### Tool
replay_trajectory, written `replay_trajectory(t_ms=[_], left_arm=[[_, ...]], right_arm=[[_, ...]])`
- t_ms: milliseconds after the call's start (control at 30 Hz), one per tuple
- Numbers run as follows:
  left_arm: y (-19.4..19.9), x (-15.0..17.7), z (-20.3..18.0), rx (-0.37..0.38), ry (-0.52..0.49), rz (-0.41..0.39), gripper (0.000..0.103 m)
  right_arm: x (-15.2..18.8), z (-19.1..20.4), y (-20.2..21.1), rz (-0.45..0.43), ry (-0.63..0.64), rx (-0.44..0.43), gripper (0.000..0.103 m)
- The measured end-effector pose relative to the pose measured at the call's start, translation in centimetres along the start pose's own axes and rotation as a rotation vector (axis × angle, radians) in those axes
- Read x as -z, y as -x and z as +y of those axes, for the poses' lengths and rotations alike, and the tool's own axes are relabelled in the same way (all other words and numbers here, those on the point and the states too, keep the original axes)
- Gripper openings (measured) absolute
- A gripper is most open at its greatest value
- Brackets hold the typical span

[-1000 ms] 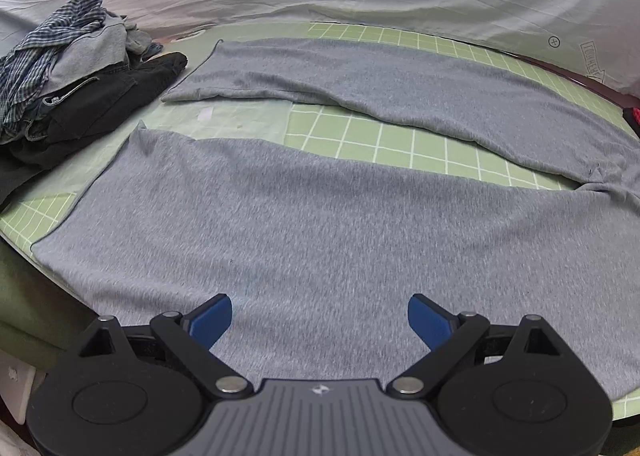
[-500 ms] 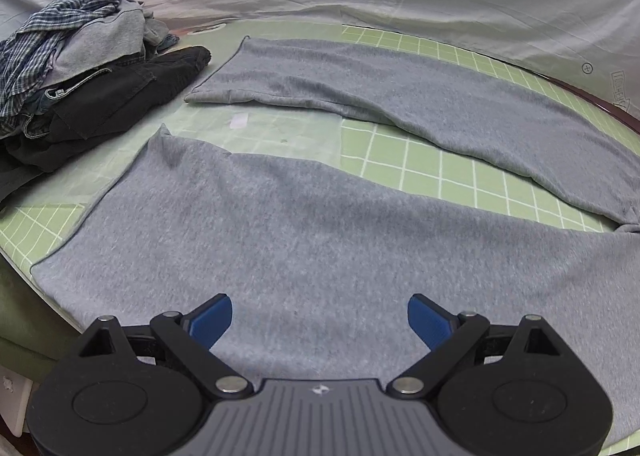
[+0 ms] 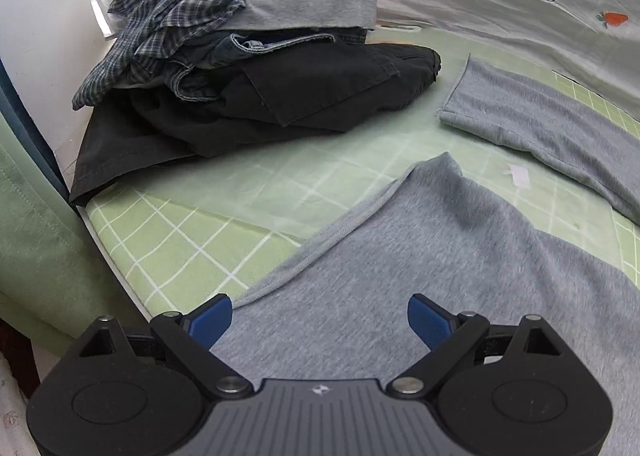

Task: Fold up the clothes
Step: 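Pinch the waistband with the right gripper while the left gripper pinches the leg hem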

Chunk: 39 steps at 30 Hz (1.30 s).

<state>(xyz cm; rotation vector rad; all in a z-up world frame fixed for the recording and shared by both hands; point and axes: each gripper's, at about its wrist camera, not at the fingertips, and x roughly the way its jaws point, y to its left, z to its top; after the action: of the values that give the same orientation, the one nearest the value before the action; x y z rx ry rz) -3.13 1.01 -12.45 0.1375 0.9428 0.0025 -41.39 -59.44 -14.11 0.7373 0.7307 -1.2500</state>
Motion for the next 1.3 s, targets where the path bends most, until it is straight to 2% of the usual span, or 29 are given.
replay_trajectory(t_ms=[100,167,267,333,367,400,433,500,567,700,767,867,900,933,967,1033,1067,1167,1300], left_arm=[[-1.1,-0.3,-0.1,0.052,-0.003,0.006,0.094],[-2.4,-0.3,-0.3,0.073,0.030,0.034,0.093],[-2.6,-0.4,-0.2,0.068,0.091,0.000,0.087],[-2.4,-0.5,-0.4,0.094,0.076,-0.029,0.066],[-2.1,-0.5,-0.7,0.112,0.066,-0.042,0.060],[-1.9,-0.5,-1.0,0.133,0.049,-0.051,0.042],[-1.8,-0.6,-1.4,0.157,0.036,-0.055,0.019],[-1.6,-0.9,-2.2,0.173,0.015,-0.056,0.003],[-1.7,-1.5,-3.0,0.182,0.006,-0.058,0.002],[-1.7,-2.8,-4.3,0.257,0.009,-0.074,0.001],[-1.0,-4.0,-5.3,0.284,-0.011,-0.114,0.001],[1.2,-6.0,-6.9,0.372,-0.016,-0.207,0.001],[1.7,-6.5,-7.6,0.400,-0.035,-0.231,0.003],[1.9,-6.9,-8.4,0.407,-0.061,-0.239,0.010],[1.9,-7.0,-9.1,0.387,-0.090,-0.241,0.012],[1.7,-7.0,-9.6,0.358,-0.108,-0.229,0.033],[1.6,-6.8,-9.5,0.347,-0.102,-0.217,0.038],[1.9,-6.1,-7.3,0.337,-0.015,-0.188,0.046],[1.1,-4.3,-3.7,0.253,0.109,-0.095,0.049]], right_arm=[[0.2,0.5,0.0,0.002,-0.029,0.010,0.007],[0.2,0.8,0.0,0.006,-0.049,0.015,0.007],[0.1,1.2,-0.1,0.017,-0.051,0.013,0.007],[0.1,1.4,0.0,0.020,-0.045,0.015,0.007],[0.2,1.4,0.0,0.020,-0.045,0.017,0.007],[0.3,1.4,0.0,0.020,-0.047,0.018,0.007],[0.3,1.4,0.0,0.018,-0.049,0.019,0.007],[0.4,1.5,0.0,0.015,-0.055,0.021,0.007],[0.3,1.5,0.0,0.016,-0.054,0.022,0.007],[0.2,1.4,-0.1,0.020,-0.034,0.015,0.007],[0.2,1.3,-0.1,0.021,-0.036,0.010,0.007],[0.3,1.2,-0.1,0.020,-0.041,0.006,0.007],[0.3,1.2,-0.1,0.019,-0.041,0.005,0.007],[0.4,1.1,-0.1,0.018,-0.041,0.004,0.007],[0.4,1.1,-0.1,0.018,-0.044,0.003,0.007],[0.4,1.0,-0.1,0.019,-0.053,-0.002,0.007],[0.3,0.9,-0.1,0.020,-0.058,-0.004,0.007],[0.4,0.6,0.0,0.025,-0.067,-0.013,0.008],[0.8,0.2,0.1,0.020,-0.077,-0.024,0.010]])
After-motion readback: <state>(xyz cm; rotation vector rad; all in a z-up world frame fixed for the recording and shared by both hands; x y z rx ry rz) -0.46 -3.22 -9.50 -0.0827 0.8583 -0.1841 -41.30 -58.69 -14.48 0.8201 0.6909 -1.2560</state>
